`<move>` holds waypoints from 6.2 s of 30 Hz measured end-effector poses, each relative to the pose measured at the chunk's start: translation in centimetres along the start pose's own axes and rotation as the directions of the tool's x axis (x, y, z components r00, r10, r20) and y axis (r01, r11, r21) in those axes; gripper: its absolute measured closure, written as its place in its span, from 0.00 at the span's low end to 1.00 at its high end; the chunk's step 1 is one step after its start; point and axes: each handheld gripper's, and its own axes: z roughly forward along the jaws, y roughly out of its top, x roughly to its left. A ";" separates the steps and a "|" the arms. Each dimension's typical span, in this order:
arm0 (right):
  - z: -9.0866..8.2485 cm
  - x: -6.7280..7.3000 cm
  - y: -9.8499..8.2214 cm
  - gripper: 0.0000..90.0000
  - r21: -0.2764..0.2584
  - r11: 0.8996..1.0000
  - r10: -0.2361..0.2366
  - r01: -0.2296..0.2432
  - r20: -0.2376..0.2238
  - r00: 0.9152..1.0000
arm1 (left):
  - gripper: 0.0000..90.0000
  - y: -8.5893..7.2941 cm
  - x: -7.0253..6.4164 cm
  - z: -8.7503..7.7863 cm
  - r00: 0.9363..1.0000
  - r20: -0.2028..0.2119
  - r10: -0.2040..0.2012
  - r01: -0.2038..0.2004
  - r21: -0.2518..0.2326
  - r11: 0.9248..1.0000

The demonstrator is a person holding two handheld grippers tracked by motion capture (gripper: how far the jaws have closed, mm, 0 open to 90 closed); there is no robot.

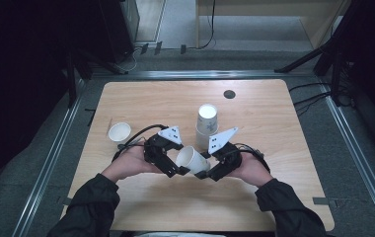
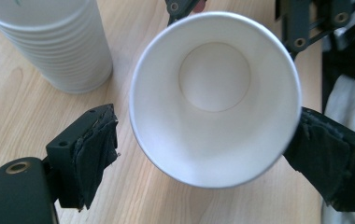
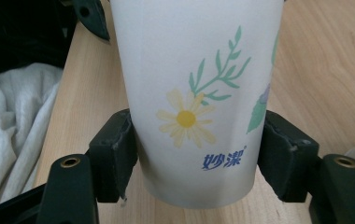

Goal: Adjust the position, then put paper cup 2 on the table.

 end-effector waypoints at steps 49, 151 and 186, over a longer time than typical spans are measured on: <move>-1.4 0.2 1.2 0.39 -0.128 0.991 0.019 -0.030 -0.086 0.996 | 0.32 -0.8 -0.9 -0.5 0.996 0.073 -0.058 0.075 -0.257 0.963; -6.1 -2.0 -1.9 0.26 -0.112 0.989 0.124 -0.098 0.255 0.959 | 0.28 -15.5 4.6 -7.1 0.932 -0.300 -0.205 0.223 0.027 0.974; -5.1 -1.9 -1.6 0.26 -0.081 0.994 0.093 -0.074 0.262 0.961 | 0.13 -14.9 4.9 -7.6 0.929 -0.235 -0.284 0.294 0.005 0.956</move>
